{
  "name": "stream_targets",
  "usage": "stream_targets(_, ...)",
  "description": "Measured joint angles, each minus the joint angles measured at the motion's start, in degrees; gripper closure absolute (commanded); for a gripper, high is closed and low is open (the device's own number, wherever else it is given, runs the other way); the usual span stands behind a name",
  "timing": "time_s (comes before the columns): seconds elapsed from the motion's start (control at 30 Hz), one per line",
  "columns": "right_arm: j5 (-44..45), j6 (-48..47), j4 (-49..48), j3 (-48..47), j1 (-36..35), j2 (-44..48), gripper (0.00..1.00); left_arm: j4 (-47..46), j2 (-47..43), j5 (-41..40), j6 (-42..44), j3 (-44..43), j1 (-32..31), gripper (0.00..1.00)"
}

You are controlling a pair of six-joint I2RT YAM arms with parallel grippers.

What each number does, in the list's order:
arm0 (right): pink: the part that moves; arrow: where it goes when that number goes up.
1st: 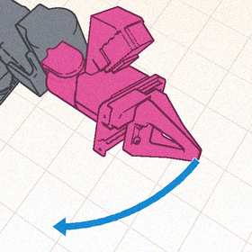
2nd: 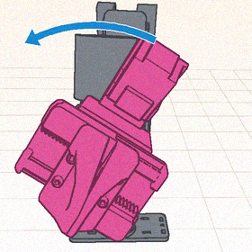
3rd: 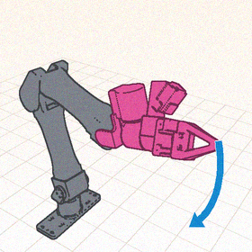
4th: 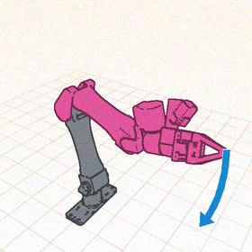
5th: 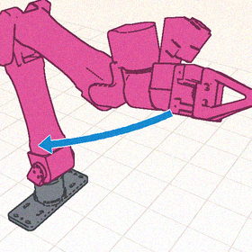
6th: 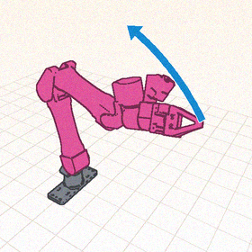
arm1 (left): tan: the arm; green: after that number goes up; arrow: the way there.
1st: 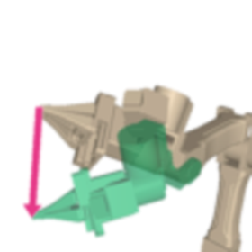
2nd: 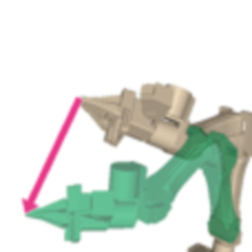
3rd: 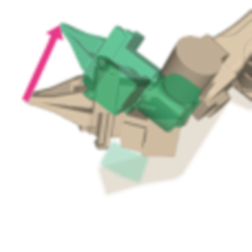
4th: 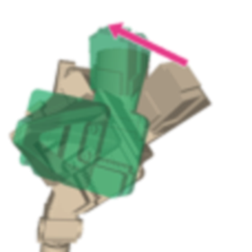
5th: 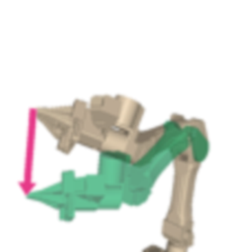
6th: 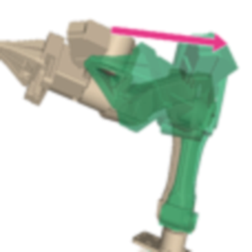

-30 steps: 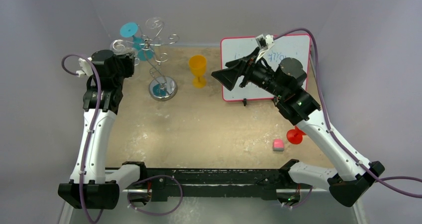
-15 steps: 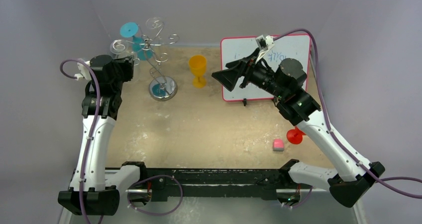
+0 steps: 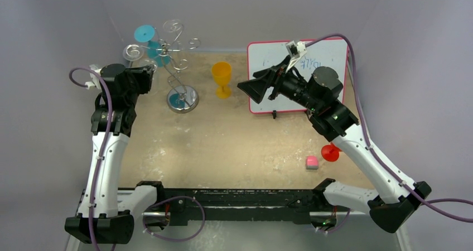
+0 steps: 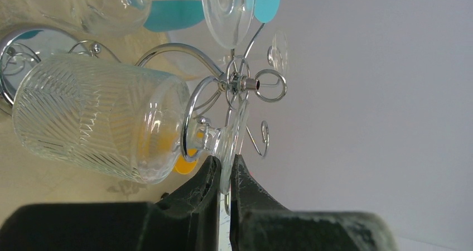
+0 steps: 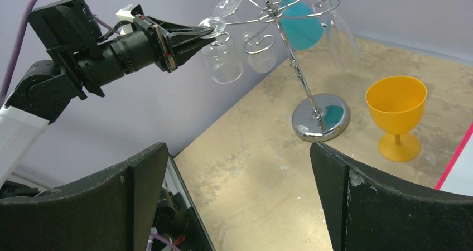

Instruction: Place the wine glass upside down on the wine glass rack

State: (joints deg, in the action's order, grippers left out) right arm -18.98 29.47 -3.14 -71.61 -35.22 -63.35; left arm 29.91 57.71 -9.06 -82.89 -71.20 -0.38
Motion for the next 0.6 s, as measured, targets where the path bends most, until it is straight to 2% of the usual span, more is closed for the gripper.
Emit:
stream_targets(0.23, 0.02, 0.0, -0.09, 0.59, 0.0, 0.09, 0.0, -0.11, -0.09, 1.79, 0.59, 1.01, -0.02, 1.0)
stream_targets(0.43, 0.02, -0.02, -0.09, 0.63, 0.0, 0.09, 0.0, -0.11, -0.11, 2.89, 1.49, 1.6, -0.02, 0.84)
stream_targets(0.6, 0.09, -0.17, 0.13, 0.87, 0.0, 0.11, 0.0, -0.59, -0.15, 3.28, 2.12, 1.6, 0.0, 0.78)
